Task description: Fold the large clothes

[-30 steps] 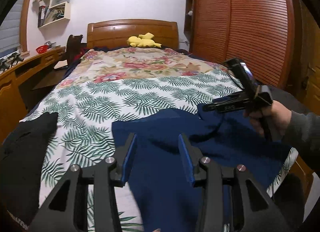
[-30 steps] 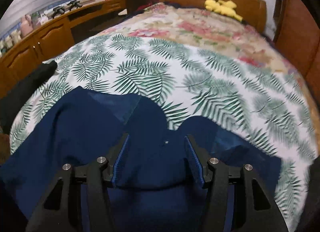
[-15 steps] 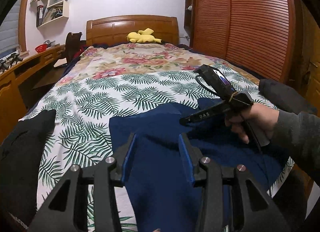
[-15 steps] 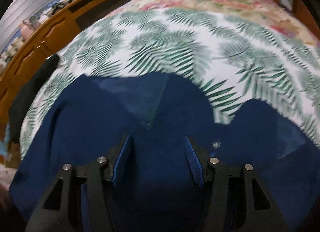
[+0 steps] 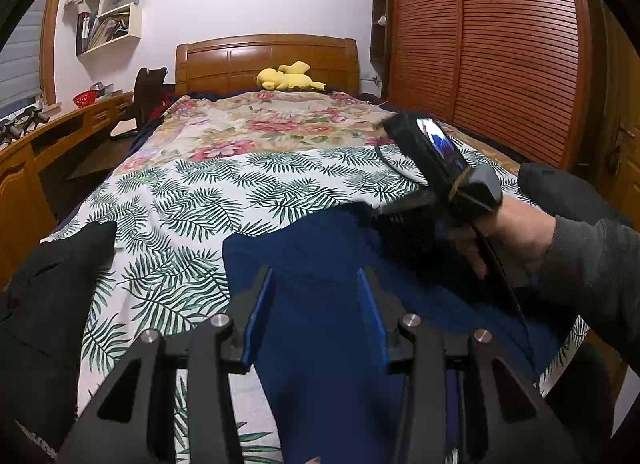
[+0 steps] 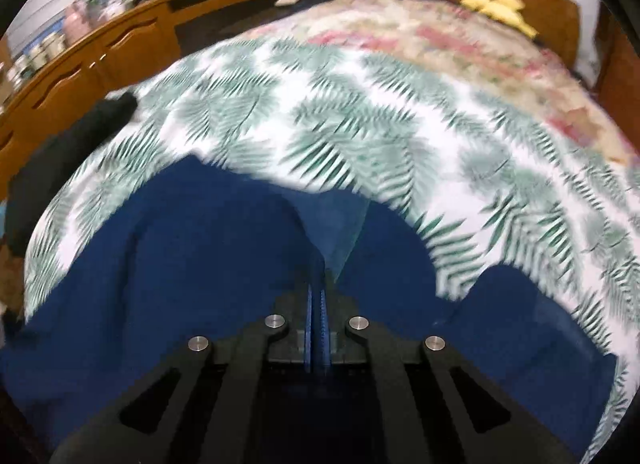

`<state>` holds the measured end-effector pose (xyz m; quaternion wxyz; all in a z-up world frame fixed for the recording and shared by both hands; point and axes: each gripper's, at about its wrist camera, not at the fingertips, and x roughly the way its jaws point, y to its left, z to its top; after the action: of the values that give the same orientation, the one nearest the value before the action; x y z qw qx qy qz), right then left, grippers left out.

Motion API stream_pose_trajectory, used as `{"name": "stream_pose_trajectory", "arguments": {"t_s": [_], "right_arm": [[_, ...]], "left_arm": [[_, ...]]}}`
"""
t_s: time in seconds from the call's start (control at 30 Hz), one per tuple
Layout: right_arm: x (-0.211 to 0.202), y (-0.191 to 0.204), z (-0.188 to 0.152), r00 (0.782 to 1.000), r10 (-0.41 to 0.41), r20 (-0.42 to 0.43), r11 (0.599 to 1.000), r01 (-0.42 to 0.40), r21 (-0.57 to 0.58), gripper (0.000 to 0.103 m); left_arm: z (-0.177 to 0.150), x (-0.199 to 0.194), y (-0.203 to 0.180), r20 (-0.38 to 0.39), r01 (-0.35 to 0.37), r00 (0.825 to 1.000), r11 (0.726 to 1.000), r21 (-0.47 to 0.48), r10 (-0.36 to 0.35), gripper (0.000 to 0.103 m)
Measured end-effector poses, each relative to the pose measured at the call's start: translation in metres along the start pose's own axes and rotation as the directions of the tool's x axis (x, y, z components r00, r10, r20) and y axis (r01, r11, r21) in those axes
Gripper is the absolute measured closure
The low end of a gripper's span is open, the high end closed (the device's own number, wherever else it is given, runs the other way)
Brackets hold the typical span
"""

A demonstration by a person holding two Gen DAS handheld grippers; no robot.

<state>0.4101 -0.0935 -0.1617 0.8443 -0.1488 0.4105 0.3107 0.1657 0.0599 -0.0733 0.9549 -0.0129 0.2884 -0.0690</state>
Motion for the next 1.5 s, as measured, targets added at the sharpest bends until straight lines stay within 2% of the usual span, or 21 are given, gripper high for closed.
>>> {"name": "stream_pose_trajectory", "arguments": {"t_s": [0.13,0.3,0.33,0.4,0.43,0.47,0.6,0.77,0.87,0.97,1.1,1.3,1.33,1.37,1.43,1.47,1.5], "right_arm": [[0.002,0.005,0.022,0.999,-0.032,0.041,0.999,0.033,-0.028,0.102],[0.013,0.007,0.029,0.995,-0.098,0.011,0.994,0.098,-0.042,0.099],[0.008,0.003,0.030,0.994,-0.107,0.026,0.994,0.108,-0.035,0.094],[-0.006,-0.010,0.032,0.991,-0.121,0.061,0.993,0.121,0.000,0.076],[-0.017,-0.020,0.034,0.988,-0.128,0.082,0.992,0.127,0.023,0.064],[-0.028,-0.030,0.034,0.985,-0.144,0.101,0.989,0.140,0.040,0.058],[-0.064,-0.077,0.024,0.969,-0.231,0.092,0.972,0.226,0.058,0.054],[-0.083,-0.146,-0.018,0.943,-0.333,-0.022,0.934,0.333,0.127,0.054],[-0.087,-0.184,-0.053,0.933,-0.350,-0.085,0.912,0.360,0.194,0.054],[-0.086,-0.212,-0.087,0.932,-0.333,-0.142,0.892,0.361,0.272,0.054],[-0.087,-0.230,-0.118,0.929,-0.322,-0.183,0.870,0.367,0.328,0.055],[-0.080,-0.247,-0.139,0.942,-0.258,-0.216,0.845,0.329,0.422,0.056],[-0.078,-0.246,-0.140,0.946,-0.244,-0.213,0.849,0.315,0.424,0.063],[-0.077,-0.245,-0.140,0.950,-0.235,-0.208,0.855,0.303,0.420,0.076],[-0.078,-0.235,-0.135,0.954,-0.234,-0.185,0.882,0.289,0.372,0.094],[-0.079,-0.229,-0.132,0.954,-0.247,-0.171,0.893,0.293,0.342,0.100],[-0.080,-0.226,-0.129,0.950,-0.266,-0.163,0.896,0.306,0.323,0.100]], "left_arm": [[0.000,0.001,0.000,-0.004,0.001,1.000,1.000,0.003,-0.001,0.062],[0.000,0.000,-0.004,-0.003,0.013,1.000,1.000,0.009,-0.013,0.062],[0.000,-0.001,-0.006,-0.001,0.021,1.000,1.000,0.012,-0.021,0.062],[0.000,0.000,-0.010,-0.002,0.024,1.000,0.999,0.024,-0.024,0.062],[0.000,0.000,-0.011,-0.004,0.025,1.000,0.999,0.026,-0.025,0.062],[0.000,0.000,-0.012,-0.005,0.031,1.000,0.999,0.026,-0.031,0.062],[0.001,-0.003,-0.017,0.005,0.047,0.999,0.998,0.031,-0.048,0.062],[0.003,-0.005,-0.023,0.004,0.073,0.997,0.997,0.033,-0.073,0.062],[0.003,-0.004,-0.028,0.002,0.071,0.997,0.997,0.040,-0.071,0.062],[0.004,-0.004,-0.031,0.004,0.079,0.997,0.996,0.039,-0.079,0.062],[0.003,-0.002,-0.035,0.001,0.077,0.997,0.996,0.045,-0.077,0.062],[0.002,0.001,-0.037,-0.011,0.073,0.997,0.996,0.051,-0.072,0.062],[0.002,0.002,-0.037,-0.013,0.071,0.997,0.996,0.052,-0.071,0.062],[0.002,0.003,-0.037,-0.016,0.069,0.998,0.996,0.053,-0.068,0.062],[0.001,0.003,-0.037,-0.018,0.065,0.998,0.996,0.055,-0.064,0.062],[0.001,0.003,-0.037,-0.019,0.064,0.998,0.996,0.055,-0.063,0.062],[0.001,0.003,-0.036,-0.020,0.063,0.998,0.996,0.055,-0.062,0.062]]}}
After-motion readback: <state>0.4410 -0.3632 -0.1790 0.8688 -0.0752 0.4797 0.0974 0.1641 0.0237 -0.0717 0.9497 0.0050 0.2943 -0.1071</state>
